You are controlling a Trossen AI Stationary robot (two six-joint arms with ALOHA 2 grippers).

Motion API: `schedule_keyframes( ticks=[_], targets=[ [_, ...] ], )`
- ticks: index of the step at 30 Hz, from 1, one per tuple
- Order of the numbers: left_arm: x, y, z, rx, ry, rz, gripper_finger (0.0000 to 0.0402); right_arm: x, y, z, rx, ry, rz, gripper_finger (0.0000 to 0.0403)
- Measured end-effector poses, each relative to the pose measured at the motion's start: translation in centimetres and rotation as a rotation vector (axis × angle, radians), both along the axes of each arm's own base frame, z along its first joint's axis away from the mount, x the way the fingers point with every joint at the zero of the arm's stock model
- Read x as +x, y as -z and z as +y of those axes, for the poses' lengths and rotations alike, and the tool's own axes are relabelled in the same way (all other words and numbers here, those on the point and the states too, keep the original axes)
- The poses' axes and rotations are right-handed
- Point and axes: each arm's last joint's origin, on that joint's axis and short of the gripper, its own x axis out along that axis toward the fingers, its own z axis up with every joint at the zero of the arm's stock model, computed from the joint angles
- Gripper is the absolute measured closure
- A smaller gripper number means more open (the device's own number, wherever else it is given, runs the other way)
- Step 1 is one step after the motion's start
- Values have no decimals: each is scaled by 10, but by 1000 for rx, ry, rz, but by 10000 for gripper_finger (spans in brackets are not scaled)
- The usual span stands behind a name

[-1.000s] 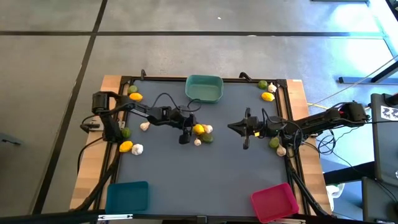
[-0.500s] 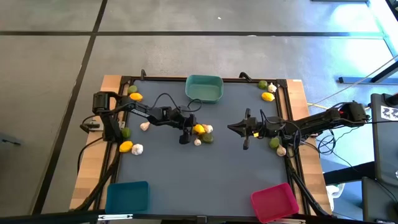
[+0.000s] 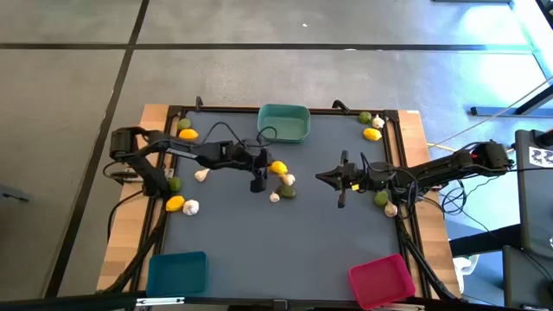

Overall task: Sort produce into baskets
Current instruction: Put the green lemon into the green bin

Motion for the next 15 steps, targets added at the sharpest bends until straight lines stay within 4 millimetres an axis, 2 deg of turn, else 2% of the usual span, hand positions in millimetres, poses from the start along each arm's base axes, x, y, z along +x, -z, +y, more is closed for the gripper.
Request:
schedule_keyframes(
  ticks=[6, 15],
  targets=[
    [-8, -23, 8, 32, -82, -76, 215, 0, -1, -1, -3, 30, -8, 393],
    [-12, -29, 23, 55, -216, -122, 215, 0, -4, -1, -2, 48, -44, 393]
  ],
)
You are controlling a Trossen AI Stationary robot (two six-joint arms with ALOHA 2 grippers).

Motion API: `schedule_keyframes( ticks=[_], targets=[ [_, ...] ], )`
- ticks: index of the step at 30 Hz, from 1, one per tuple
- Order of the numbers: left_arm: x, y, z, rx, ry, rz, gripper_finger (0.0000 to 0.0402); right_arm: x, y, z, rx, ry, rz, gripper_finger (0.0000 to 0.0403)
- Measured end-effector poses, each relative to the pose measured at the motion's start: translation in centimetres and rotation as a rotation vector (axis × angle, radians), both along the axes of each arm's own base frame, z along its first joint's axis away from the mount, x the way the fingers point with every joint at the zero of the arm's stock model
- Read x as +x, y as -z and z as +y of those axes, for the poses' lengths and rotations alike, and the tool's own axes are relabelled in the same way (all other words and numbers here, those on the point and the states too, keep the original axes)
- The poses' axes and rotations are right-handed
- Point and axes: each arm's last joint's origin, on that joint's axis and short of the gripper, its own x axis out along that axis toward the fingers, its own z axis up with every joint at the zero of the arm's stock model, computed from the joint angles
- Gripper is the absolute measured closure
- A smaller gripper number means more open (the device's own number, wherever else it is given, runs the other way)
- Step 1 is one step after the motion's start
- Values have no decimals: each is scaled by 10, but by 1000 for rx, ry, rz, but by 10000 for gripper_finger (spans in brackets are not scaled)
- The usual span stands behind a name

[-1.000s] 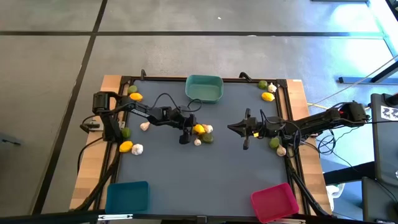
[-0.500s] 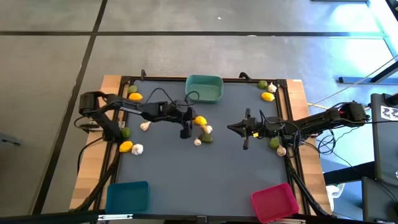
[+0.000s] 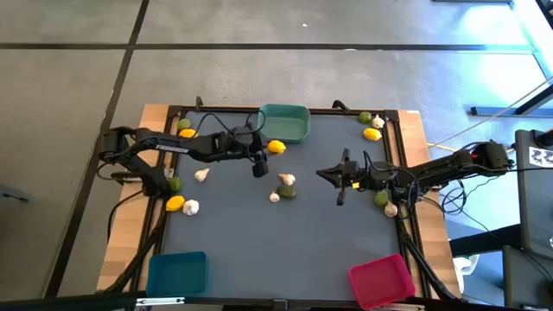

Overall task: Sort produce into baskets
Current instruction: Put the green lemon into the green bin

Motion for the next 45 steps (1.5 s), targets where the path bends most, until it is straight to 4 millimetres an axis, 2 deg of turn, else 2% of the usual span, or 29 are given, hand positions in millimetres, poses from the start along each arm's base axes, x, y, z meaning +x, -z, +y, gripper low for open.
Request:
schedule_keyframes(
  ticks=[14, 26, 33, 39, 45],
  targets=[
    [-1, -8, 16, -84, -118, -125, 215, 0, 0, -1, 1, 27, -2, 393],
    [19, -66, 22, -51, -109, -140, 215, 0, 0, 0, -24, 14, 3, 393],
    [21, -87, 28, 40, -154, -140, 215, 0, 0, 1, -22, -22, 3, 393],
    [22, -95, 42, 40, -188, -97, 215, 0, 0, 0, -23, -11, 5, 393],
    [27, -87, 64, 12, -244, -7, 215, 0, 0, 0, -24, -13, 9, 393]
  ],
)
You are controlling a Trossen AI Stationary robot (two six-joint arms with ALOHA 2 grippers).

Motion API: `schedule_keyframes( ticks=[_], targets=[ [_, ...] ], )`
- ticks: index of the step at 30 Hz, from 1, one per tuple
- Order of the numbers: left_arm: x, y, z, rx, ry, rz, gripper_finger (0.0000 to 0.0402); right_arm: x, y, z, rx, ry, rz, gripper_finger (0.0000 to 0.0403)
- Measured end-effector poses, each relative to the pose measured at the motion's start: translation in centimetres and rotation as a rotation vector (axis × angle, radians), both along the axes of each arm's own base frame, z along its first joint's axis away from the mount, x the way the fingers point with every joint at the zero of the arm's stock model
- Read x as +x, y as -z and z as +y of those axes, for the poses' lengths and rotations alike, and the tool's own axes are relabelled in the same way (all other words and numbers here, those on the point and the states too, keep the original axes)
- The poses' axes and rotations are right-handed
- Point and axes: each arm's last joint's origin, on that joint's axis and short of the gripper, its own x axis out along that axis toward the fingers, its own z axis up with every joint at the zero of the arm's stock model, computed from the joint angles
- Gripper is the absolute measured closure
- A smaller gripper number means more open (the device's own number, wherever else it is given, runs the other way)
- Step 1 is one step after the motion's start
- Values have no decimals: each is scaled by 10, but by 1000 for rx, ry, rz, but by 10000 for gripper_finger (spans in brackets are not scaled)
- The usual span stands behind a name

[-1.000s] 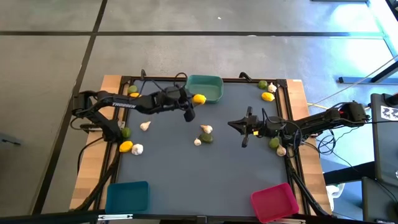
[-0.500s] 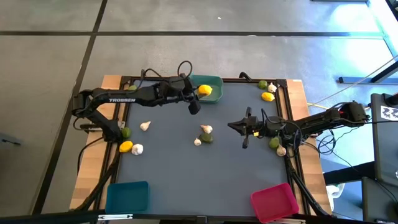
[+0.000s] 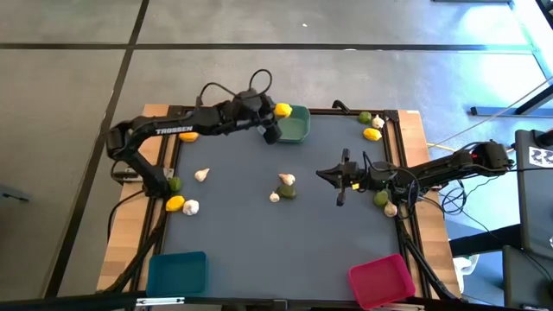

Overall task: Sort produce into baskets
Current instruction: Put the green lemon into the green bin

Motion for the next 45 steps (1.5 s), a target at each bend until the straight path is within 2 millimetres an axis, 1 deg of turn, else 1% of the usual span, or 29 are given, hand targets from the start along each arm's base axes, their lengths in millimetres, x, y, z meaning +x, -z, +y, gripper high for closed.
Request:
schedule_keyframes(
  ticks=[4, 9, 12, 16, 20, 25, 31, 43, 45],
  targets=[
    [6, 14, 18, -39, -39, 81, 215, 0, 1, 0, 3, -5, 11, 393],
    [13, 27, 40, -103, -108, 113, 215, 1, 4, 0, 1, 2, 31, 393],
    [16, 34, 51, -157, -149, 163, 215, 1, 4, 0, 0, 11, 34, 393],
    [23, 40, 63, -216, -191, 223, 215, 1, 5, 0, -1, 12, 39, 393],
    [28, 50, 72, -264, -215, 292, 215, 1, 5, 0, -2, 16, 43, 393],
    [35, 65, 83, -271, -218, 330, 215, 0, 7, -1, -5, 32, 59, 393],
    [37, 82, 95, -292, -245, 331, 215, 0, 7, -1, -4, 34, 66, 393],
    [42, 115, 100, -331, -252, 390, 215, 0, 9, -1, -4, 34, 84, 393],
    [42, 116, 100, -333, -253, 393, 215, 0, 9, -1, -4, 34, 84, 393]
  ],
)
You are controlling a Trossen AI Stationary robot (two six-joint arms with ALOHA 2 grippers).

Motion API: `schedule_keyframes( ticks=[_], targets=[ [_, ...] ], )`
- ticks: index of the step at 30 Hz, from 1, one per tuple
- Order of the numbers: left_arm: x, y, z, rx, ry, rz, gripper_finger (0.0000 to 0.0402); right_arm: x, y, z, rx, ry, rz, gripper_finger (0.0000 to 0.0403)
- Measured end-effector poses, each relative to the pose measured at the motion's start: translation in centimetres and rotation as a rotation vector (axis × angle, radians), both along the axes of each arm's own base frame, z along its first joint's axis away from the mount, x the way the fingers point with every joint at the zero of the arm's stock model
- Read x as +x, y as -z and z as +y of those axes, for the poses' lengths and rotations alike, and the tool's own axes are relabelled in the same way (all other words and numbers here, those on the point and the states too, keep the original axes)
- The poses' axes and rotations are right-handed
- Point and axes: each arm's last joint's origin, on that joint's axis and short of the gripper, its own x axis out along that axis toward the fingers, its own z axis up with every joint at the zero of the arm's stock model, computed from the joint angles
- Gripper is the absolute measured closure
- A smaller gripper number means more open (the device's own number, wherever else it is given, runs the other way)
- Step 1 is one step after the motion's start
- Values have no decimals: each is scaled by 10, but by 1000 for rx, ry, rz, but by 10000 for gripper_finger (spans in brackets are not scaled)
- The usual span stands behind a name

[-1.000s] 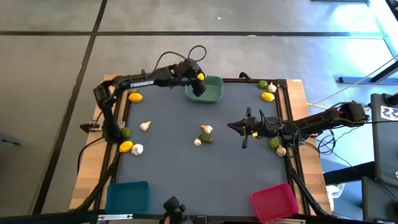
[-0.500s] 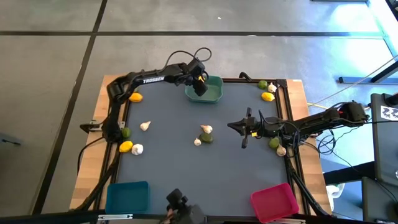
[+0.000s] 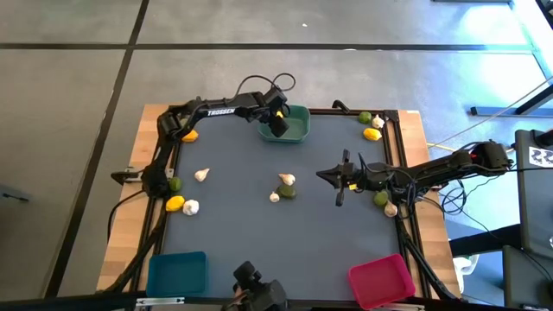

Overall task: Sort produce into baskets
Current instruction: Put the green lemon into the green bin

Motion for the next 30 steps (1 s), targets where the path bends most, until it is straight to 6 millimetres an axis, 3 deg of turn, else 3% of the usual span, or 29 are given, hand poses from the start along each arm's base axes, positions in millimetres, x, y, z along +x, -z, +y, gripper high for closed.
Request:
schedule_keyframes(
  ticks=[11, 21, 30],
  targets=[
    [0, 4, 0, -5, -1, 8, 214, 0, 0, 0, 0, 0, 1, 393],
    [-1, 4, -1, -8, -2, 11, 166, 0, 0, 0, 0, 0, 0, 393],
    [-1, 4, -1, -12, -4, 17, 162, 0, 0, 0, 0, 0, 0, 393]
  ],
)
